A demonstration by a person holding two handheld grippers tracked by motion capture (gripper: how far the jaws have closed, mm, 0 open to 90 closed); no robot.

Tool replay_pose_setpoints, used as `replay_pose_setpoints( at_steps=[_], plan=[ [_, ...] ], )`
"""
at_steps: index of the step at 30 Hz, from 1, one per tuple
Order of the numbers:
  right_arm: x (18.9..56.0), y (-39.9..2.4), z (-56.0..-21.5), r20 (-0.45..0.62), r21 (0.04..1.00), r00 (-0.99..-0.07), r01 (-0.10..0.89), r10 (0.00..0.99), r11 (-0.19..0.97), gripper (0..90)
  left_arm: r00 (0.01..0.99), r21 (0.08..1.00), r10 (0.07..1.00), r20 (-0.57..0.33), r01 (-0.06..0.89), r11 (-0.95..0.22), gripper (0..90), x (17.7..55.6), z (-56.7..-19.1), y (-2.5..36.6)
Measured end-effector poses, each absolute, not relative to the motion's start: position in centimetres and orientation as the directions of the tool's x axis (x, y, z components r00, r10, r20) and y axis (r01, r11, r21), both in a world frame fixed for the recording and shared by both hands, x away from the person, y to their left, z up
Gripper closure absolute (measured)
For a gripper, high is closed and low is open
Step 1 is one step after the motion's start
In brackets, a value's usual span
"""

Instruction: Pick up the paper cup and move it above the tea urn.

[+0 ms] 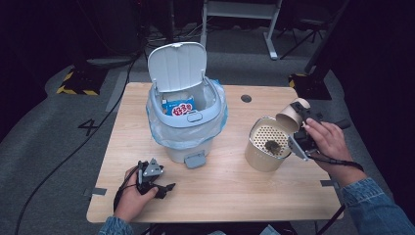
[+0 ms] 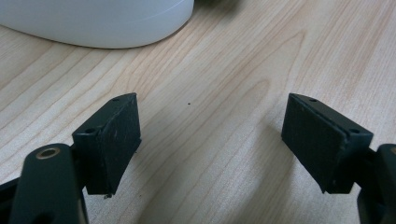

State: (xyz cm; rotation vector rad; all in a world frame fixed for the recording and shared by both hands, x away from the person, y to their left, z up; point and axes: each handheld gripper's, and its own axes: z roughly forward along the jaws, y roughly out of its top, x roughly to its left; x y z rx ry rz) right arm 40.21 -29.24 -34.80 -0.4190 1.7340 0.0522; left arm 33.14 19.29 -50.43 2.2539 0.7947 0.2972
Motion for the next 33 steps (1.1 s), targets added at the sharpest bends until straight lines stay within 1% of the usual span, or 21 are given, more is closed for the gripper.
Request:
replay_pose_setpoints(
  at_steps=[1,2,3,4,5,6,7,8,9,12,16,17,18,19,22,23,24,26,27,28,33],
  plan=[
    [40.6,-29.8,-34.5,-0.966,-0.037,-0.233,-0.319,-0.116,0.947,32.4,0.784,0.697,0.621,-0.019,0.456,-0.553,19.9,33.1,-50.4,19.3],
    [40.6,-29.8,-34.5,-0.966,-0.037,-0.233,-0.319,-0.116,0.947,32.4,0.784,0.697,0.621,-0.019,0.456,-0.553,19.9,33.1,-50.4,19.3],
    [40.9,-30.4,-34.2,-0.953,0.100,-0.304,-0.324,-0.003,0.941,32.3,0.783,0.698,0.621,-0.020,0.456,-0.553,19.9,33.1,-50.4,19.3],
    [40.9,-30.4,-34.2,-0.953,0.100,-0.304,-0.324,-0.003,0.941,32.3,0.783,0.698,0.621,-0.020,0.456,-0.553,19.9,33.1,-50.4,19.3],
    [41.1,-30.6,-34.1,-0.937,0.170,-0.346,-0.320,0.052,0.932,32.2,0.783,0.698,0.622,-0.021,0.457,-0.552,19.9,33.2,-50.4,19.3],
    [41.4,-31.1,-34.1,-0.883,0.310,-0.439,-0.283,0.165,0.908,32.1,0.783,0.698,0.622,-0.021,0.457,-0.552,19.9,33.2,-50.4,19.3],
    [41.6,-31.3,-34.1,-0.852,0.376,-0.477,-0.267,0.217,0.887,32.1,0.783,0.698,0.622,-0.021,0.457,-0.552,19.9,33.2,-50.4,19.3],
    [41.6,-31.3,-34.1,-0.852,0.376,-0.477,-0.267,0.217,0.887,32.1,0.783,0.698,0.622,-0.021,0.457,-0.552,19.9,33.2,-50.4,19.3],
    [41.7,-31.5,-34.1,-0.812,0.442,-0.520,-0.252,0.265,0.861,32.1,0.784,0.697,0.621,-0.020,0.456,-0.553,19.9,33.1,-50.4,19.3],
    [42.1,-32.1,-34.2,-0.664,0.628,-0.634,-0.186,0.396,0.756,32.1,0.782,0.697,0.623,-0.018,0.456,-0.552,20.1,33.1,-50.4,19.3],
    [42.6,-32.8,-34.3,-0.446,0.779,-0.752,-0.059,0.486,0.624,32.0,0.783,0.697,0.622,-0.019,0.457,-0.553,20.1,33.1,-50.4,19.3],
    [42.7,-33.0,-34.3,-0.373,0.810,-0.774,-0.003,0.511,0.587,31.9,0.783,0.697,0.622,-0.019,0.457,-0.553,20.1,33.1,-50.4,19.3],
    [42.8,-33.3,-34.4,-0.228,0.857,-0.811,0.097,0.539,0.507,31.9,0.783,0.697,0.622,-0.019,0.457,-0.553,20.1,33.1,-50.4,19.3],
    [42.8,-33.3,-34.4,-0.228,0.857,-0.811,0.097,0.539,0.507,31.9,0.783,0.697,0.622,-0.019,0.457,-0.553,20.1,33.1,-50.4,19.3],
    [42.9,-33.7,-34.4,-0.089,0.892,-0.828,0.181,0.553,0.415,31.7,0.783,0.697,0.622,-0.019,0.457,-0.553,20.1,33.1,-50.4,19.3],
    [42.9,-33.9,-34.4,-0.006,0.904,-0.838,0.228,0.545,0.361,31.7,0.783,0.697,0.622,-0.019,0.457,-0.553,20.1,33.1,-50.4,19.3],
    [42.9,-33.9,-34.4,-0.006,0.904,-0.838,0.228,0.545,0.361,31.7,0.783,0.697,0.622,-0.019,0.457,-0.553,20.1,33.1,-50.4,19.3],
    [43.0,-34.2,-34.2,0.107,0.901,-0.845,0.305,0.523,0.308,31.5,0.783,0.697,0.622,-0.019,0.457,-0.553,20.1,33.1,-50.4,19.3],
    [43.0,-34.2,-34.2,0.107,0.901,-0.845,0.305,0.523,0.308,31.5,0.783,0.697,0.622,-0.019,0.457,-0.553,20.1,33.1,-50.4,19.3],
    [42.9,-34.2,-34.0,0.135,0.894,-0.844,0.330,0.519,0.304,31.5,0.783,0.697,0.622,-0.019,0.457,-0.553,20.1,33.1,-50.4,19.3],
    [42.8,-34.1,-33.7,0.140,0.896,-0.847,0.328,0.512,0.298,31.3,0.783,0.697,0.622,-0.019,0.457,-0.553,20.1,33.1,-50.4,19.3]
  ],
)
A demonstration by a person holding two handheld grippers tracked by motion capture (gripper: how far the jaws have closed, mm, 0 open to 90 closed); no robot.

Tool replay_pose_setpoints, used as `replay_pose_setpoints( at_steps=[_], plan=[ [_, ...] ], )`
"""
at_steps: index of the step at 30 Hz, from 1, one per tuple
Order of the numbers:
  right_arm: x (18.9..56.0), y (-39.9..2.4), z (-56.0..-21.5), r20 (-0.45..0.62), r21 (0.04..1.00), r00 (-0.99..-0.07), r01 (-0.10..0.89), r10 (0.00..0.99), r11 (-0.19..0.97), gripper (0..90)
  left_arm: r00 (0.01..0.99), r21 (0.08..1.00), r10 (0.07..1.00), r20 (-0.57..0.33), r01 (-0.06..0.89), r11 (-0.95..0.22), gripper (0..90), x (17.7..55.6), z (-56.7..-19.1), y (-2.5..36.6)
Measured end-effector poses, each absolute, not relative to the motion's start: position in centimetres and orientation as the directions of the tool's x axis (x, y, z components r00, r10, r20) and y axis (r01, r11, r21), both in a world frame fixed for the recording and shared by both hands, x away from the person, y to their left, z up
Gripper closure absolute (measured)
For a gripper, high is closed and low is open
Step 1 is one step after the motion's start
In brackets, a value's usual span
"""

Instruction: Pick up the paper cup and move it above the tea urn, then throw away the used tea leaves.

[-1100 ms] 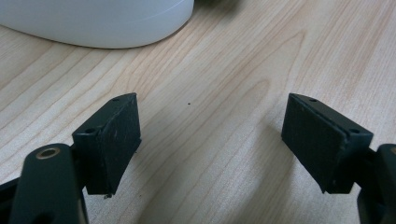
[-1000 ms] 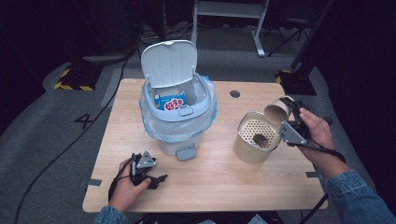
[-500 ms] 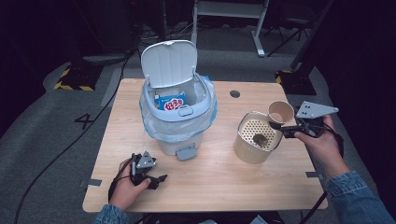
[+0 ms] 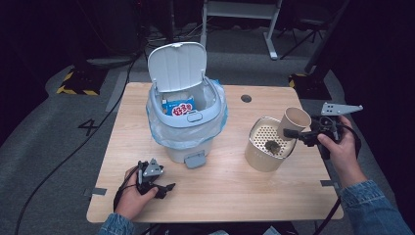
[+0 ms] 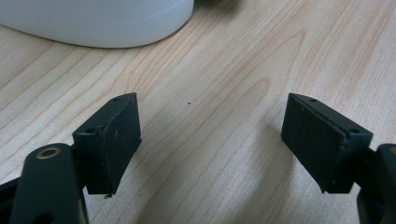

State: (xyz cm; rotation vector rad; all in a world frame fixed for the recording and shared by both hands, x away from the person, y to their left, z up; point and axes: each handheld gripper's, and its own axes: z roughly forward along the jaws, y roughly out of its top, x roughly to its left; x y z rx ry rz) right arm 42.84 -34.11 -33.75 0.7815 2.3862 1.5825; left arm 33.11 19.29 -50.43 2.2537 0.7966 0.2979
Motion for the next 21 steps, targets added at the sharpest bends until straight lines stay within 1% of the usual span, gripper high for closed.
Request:
replay_pose_setpoints(
  at_steps=[3,6,8,9,12,21],
  plan=[
    [42.9,-33.9,-33.6,0.131,0.894,-0.849,0.325,0.512,0.310,31.3,0.783,0.697,0.622,-0.019,0.457,-0.553,20.1,33.1,-50.4,19.3],
    [43.1,-33.7,-33.2,0.091,0.894,-0.852,0.298,0.515,0.334,31.3,0.783,0.697,0.622,-0.019,0.457,-0.553,20.1,33.1,-50.4,19.3],
    [43.1,-33.6,-33.1,0.085,0.895,-0.852,0.293,0.516,0.337,31.3,0.783,0.697,0.622,-0.019,0.457,-0.553,20.1,33.1,-50.4,19.3],
    [43.2,-33.6,-32.8,0.060,0.896,-0.853,0.275,0.519,0.348,31.3,0.783,0.697,0.622,-0.019,0.457,-0.553,20.1,33.1,-50.4,19.3],
    [43.3,-33.5,-32.5,0.051,0.897,-0.856,0.266,0.515,0.353,31.4,0.783,0.697,0.622,-0.019,0.457,-0.553,20.1,33.1,-50.4,19.3],
    [43.9,-32.0,-30.2,-0.002,0.893,-0.875,0.216,0.484,0.395,31.3,0.783,0.697,0.622,-0.022,0.458,-0.551,20.1,33.1,-50.4,19.3]
  ],
)
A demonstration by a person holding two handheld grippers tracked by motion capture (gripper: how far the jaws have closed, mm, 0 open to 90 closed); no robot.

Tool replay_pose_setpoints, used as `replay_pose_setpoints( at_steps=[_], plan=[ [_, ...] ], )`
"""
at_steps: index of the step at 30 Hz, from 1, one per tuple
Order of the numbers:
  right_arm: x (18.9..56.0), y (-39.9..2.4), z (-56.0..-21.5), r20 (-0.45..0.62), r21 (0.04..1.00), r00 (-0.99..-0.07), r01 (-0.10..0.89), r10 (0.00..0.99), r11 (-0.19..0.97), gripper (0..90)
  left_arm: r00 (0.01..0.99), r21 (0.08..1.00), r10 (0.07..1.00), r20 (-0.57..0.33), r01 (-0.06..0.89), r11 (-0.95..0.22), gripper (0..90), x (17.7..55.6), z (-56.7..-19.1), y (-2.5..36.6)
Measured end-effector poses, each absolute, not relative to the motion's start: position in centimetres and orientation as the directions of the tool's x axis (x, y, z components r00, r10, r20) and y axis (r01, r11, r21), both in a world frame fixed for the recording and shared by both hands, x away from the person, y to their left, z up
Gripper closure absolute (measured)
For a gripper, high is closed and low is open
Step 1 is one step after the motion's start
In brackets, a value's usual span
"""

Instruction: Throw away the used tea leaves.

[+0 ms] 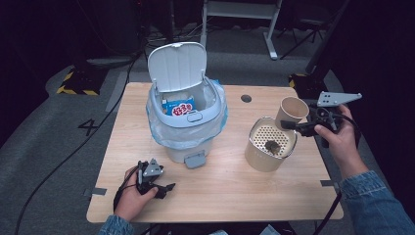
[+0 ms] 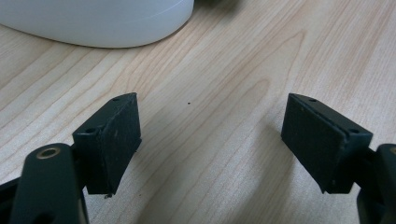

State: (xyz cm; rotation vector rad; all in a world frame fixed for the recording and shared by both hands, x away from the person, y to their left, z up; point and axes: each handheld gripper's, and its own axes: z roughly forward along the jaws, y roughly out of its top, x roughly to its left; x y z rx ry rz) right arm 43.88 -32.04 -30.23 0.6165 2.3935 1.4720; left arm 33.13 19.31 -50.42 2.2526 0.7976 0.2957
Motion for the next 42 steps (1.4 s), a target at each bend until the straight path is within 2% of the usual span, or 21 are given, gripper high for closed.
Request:
replay_pose_setpoints(
  at_steps=[8,14,29,42],
  plan=[
    [45.4,-30.0,-27.5,-0.037,0.895,-0.887,0.176,0.460,0.410,31.3,0.783,0.698,0.622,-0.021,0.456,-0.552,20.2,33.1,-50.4,19.4],
    [46.7,-28.0,-25.6,-0.108,0.888,-0.891,0.113,0.441,0.446,31.2,0.783,0.698,0.621,-0.019,0.455,-0.552,20.2,33.0,-50.4,19.4],
    [49.0,-22.6,-22.1,-0.052,0.896,-0.917,0.132,0.395,0.424,30.9,0.784,0.698,0.621,-0.019,0.455,-0.553,20.2,33.0,-50.4,19.4],
    [49.6,-17.3,-21.5,-0.064,0.904,-0.931,0.098,0.359,0.416,30.5,0.787,0.700,0.616,-0.018,0.450,-0.555,20.0,33.1,-50.4,19.4]
  ],
)
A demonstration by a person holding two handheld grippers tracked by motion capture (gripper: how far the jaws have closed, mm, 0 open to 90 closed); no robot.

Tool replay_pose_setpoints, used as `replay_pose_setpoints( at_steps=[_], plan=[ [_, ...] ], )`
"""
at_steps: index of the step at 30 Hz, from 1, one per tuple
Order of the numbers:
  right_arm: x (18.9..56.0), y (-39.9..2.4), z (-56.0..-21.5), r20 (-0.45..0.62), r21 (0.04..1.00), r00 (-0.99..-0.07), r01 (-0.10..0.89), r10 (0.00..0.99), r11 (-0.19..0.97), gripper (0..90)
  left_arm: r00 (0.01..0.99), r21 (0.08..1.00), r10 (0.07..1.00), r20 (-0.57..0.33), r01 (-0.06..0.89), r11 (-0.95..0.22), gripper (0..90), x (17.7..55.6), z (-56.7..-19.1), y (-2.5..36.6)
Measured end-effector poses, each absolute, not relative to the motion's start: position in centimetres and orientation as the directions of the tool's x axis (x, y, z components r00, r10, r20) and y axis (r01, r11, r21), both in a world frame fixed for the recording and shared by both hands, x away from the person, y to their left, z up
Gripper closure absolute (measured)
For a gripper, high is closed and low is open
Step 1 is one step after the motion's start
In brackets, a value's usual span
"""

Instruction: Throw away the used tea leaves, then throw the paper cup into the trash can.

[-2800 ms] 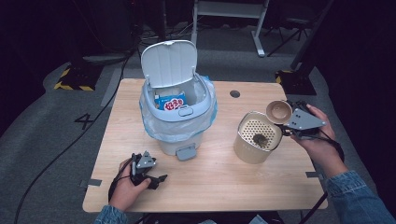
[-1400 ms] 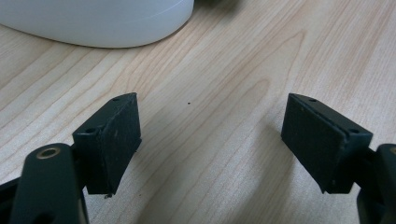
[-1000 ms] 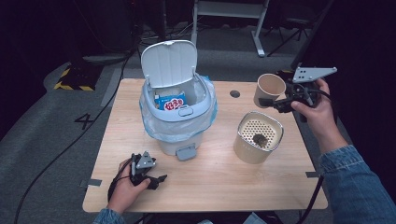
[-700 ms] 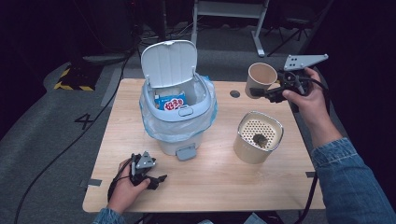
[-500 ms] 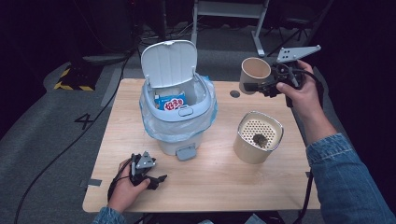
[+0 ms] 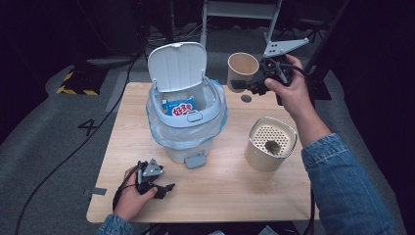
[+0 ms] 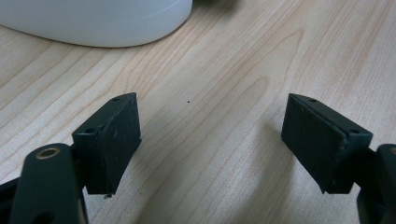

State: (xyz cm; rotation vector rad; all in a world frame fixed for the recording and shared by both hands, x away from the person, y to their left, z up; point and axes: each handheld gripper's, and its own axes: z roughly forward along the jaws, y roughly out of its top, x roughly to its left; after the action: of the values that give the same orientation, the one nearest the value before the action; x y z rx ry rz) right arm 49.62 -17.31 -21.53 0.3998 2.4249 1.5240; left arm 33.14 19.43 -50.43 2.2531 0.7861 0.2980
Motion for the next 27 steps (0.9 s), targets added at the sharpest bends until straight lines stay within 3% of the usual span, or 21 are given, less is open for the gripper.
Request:
replay_pose_setpoints(
  at_steps=[11,27],
  plan=[
    [50.5,-12.9,-22.4,-0.044,0.919,-0.946,0.088,0.322,0.385,30.3,0.787,0.699,0.616,-0.017,0.450,-0.555,20.0,33.1,-50.4,19.4],
    [51.1,-7.6,-24.8,-0.019,0.896,-0.960,0.108,0.279,0.430,30.1,0.796,0.698,0.605,-0.022,0.445,-0.561,19.8,33.4,-50.4,19.5]
  ],
)
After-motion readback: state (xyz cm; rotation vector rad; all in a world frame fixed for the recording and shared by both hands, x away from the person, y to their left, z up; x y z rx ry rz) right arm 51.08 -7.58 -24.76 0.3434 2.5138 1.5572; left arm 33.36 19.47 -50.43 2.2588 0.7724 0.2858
